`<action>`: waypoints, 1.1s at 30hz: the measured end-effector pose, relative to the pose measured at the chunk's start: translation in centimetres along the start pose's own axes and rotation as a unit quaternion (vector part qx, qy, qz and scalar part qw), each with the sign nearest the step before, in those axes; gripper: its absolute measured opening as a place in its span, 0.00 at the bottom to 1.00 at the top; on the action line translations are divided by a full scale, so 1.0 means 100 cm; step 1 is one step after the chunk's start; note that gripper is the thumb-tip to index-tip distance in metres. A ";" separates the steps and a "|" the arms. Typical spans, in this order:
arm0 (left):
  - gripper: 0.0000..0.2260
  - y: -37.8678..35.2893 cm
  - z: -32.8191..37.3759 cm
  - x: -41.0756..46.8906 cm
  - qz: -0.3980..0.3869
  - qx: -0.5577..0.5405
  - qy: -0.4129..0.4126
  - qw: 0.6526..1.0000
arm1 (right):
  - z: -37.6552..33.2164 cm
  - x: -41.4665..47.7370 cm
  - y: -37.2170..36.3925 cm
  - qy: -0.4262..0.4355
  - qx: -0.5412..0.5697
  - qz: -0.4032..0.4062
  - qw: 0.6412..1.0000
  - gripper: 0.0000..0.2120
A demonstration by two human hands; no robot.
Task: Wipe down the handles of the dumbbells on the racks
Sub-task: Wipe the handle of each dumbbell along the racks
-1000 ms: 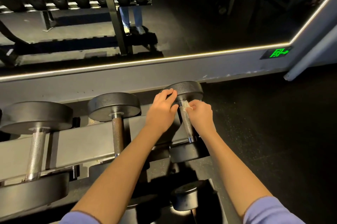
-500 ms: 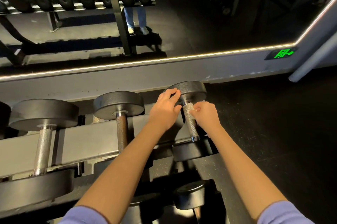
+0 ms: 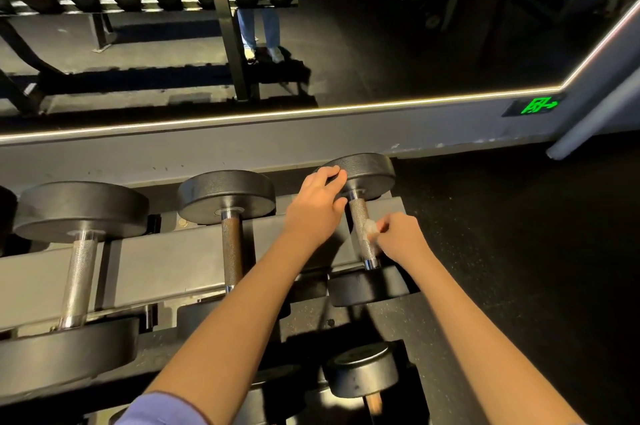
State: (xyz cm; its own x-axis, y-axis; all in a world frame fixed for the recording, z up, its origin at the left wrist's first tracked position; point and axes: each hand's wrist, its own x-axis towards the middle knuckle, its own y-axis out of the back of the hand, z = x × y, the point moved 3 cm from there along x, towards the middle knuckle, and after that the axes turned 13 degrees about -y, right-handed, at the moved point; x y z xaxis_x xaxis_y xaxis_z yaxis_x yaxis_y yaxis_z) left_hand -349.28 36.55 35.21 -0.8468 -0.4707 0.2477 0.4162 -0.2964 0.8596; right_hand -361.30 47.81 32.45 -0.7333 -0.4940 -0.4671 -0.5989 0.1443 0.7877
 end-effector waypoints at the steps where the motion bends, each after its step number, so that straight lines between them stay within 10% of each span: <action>1: 0.21 0.001 0.000 0.000 0.003 0.002 -0.002 1.000 | -0.004 0.002 0.001 0.010 0.014 0.019 1.000 0.05; 25: 0.23 0.004 -0.003 -0.002 -0.018 -0.034 -0.013 0.999 | -0.027 0.023 0.007 0.086 0.095 0.069 0.989 0.09; 33: 0.23 0.003 -0.001 -0.002 -0.028 -0.055 0.011 0.998 | 0.013 0.001 -0.001 0.016 -0.016 -0.031 0.999 0.10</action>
State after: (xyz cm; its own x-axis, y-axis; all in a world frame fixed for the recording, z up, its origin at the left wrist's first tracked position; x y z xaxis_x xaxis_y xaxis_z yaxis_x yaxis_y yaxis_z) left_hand -348.98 36.43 35.33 -0.8627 -0.4689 0.1894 0.4030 -0.4110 0.8177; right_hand -361.77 48.87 31.81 -0.6837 -0.5288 -0.5029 -0.6324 0.0853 0.7700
